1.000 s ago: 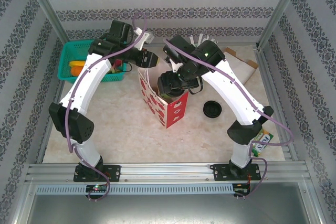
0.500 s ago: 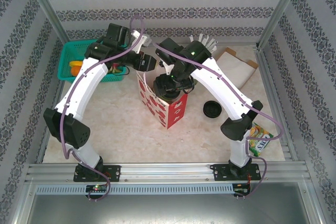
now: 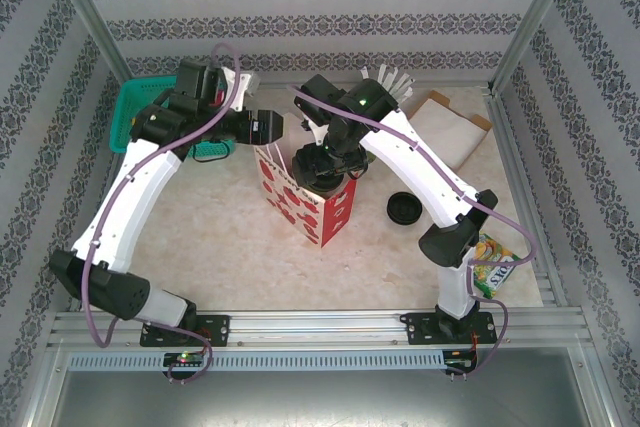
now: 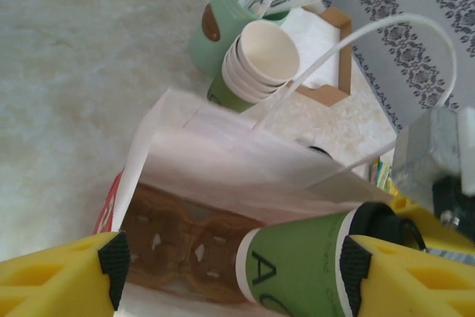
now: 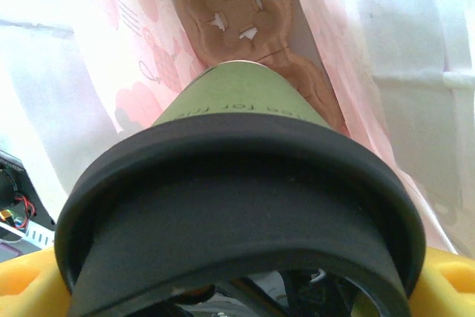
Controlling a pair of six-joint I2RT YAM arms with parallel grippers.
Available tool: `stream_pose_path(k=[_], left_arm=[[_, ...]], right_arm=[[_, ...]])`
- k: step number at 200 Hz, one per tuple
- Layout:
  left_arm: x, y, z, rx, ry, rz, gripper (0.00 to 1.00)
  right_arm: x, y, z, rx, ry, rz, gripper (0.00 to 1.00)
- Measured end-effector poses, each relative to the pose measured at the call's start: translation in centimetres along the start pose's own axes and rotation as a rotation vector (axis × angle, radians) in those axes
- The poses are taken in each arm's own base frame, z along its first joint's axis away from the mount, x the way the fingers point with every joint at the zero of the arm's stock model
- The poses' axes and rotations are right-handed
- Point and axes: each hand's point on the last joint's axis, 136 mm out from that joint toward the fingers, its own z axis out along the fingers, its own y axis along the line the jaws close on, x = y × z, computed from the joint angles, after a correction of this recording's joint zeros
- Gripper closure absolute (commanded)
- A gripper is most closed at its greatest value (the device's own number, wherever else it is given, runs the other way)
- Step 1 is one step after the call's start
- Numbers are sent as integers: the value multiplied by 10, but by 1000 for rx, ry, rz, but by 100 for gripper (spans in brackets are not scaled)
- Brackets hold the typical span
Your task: Pack the takeout coffee
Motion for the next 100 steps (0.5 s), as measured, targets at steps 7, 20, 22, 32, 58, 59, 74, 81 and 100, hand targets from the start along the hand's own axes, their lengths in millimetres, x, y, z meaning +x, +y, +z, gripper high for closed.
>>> stream_pose_path(k=[7,20,22,32,58,59,74,81,100], left_arm=[[3,0,-2,0,0,-14,20],[8,0,-5,0,3,-35,18],[9,0,-5,0,3,-38,18],[13,1,-8,-8,1,-55,17],[23,3,-13,-20,-6,-104,19],[24,3,-13,-19,-6,-107,19],[25,0,-15,-7,-11,-123,21],[24,-3,-15,8,-14,-123,22],[26,-10,-14,51,-2,-123,26]], right_arm=[[0,0,0,0,1,0,53],[0,0,1,1,2,-3,53],[0,0,1,2,3,-3,52],[0,0,2,2,4,-6,53],[-1,-1,4,8,8,-17,52],[-1,-1,4,8,8,-18,53],[-1,-1,6,14,11,-18,52],[-2,-2,7,16,13,-19,53],[-3,-4,10,31,16,-21,53]])
